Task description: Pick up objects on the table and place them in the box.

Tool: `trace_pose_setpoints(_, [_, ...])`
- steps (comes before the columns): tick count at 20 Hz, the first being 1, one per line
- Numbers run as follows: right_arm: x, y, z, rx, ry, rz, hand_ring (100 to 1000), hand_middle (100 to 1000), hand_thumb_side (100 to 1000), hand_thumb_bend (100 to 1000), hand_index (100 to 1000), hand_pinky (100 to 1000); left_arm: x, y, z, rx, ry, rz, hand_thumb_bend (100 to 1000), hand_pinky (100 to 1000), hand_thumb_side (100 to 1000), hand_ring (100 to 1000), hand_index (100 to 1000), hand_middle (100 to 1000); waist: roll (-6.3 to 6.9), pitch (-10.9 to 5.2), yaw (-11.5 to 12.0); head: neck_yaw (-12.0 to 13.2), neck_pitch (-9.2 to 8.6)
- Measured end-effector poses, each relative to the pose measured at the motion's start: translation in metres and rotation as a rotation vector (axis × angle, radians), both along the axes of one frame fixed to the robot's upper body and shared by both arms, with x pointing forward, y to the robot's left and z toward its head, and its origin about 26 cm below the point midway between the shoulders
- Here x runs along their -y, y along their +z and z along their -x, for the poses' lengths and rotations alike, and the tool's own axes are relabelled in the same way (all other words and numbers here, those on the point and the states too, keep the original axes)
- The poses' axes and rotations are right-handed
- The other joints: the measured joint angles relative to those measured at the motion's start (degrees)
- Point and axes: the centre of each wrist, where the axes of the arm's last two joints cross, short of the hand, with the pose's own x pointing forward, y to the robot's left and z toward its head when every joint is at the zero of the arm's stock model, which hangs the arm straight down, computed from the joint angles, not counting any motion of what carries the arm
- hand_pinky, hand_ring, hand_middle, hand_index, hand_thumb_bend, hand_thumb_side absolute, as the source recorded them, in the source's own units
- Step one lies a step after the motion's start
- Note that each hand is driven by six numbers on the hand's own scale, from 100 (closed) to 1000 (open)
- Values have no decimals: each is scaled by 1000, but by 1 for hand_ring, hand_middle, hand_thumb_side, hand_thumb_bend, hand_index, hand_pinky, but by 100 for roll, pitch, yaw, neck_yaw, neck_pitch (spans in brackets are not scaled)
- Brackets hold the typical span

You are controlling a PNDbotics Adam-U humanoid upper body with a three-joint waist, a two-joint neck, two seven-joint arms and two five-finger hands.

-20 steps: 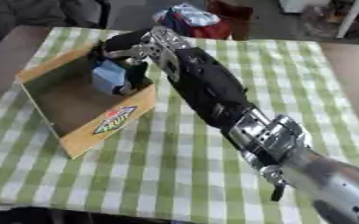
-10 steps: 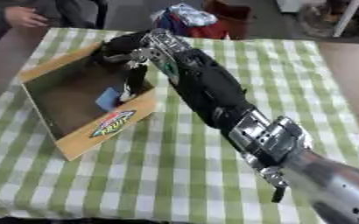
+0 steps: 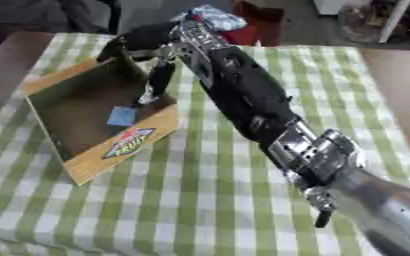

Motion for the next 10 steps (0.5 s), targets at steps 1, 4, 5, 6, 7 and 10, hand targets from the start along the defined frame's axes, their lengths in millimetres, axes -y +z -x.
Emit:
trace_pose_setpoints(1, [7,4,0,8,-12,-61,999,937,442,279,991,821,0,-1,0,-2,1,0,100,651,653,556,724,655,0,-13,-29,18,0])
trace_pose_setpoints(4, [30,21,2,33,-57,-271,1000,944,420,195,982,797,-1,-3,1,-9,7,1,100,651,653,555,724,655,5,-35,-146,90,0])
trace_pose_setpoints(5, [36,26,3,40,-73,-339,1000,946,418,176,978,789,-2,-3,1,-11,11,2,100,651,653,555,724,655,8,-37,-190,122,0])
trace_pose_setpoints(6, [43,32,5,45,-87,-404,1000,946,409,162,974,783,-3,-4,1,-14,17,2,100,651,653,555,723,655,15,-38,-236,154,0])
trace_pose_setpoints(7, [49,36,8,47,-102,-462,1000,945,404,144,969,776,-4,-5,1,-17,21,2,100,651,653,554,723,655,24,-42,-282,189,0])
trace_pose_setpoints(10, [63,44,17,52,-136,-613,1000,947,399,106,956,758,-6,-6,2,-26,34,3,100,650,654,555,722,655,61,-53,-426,337,0])
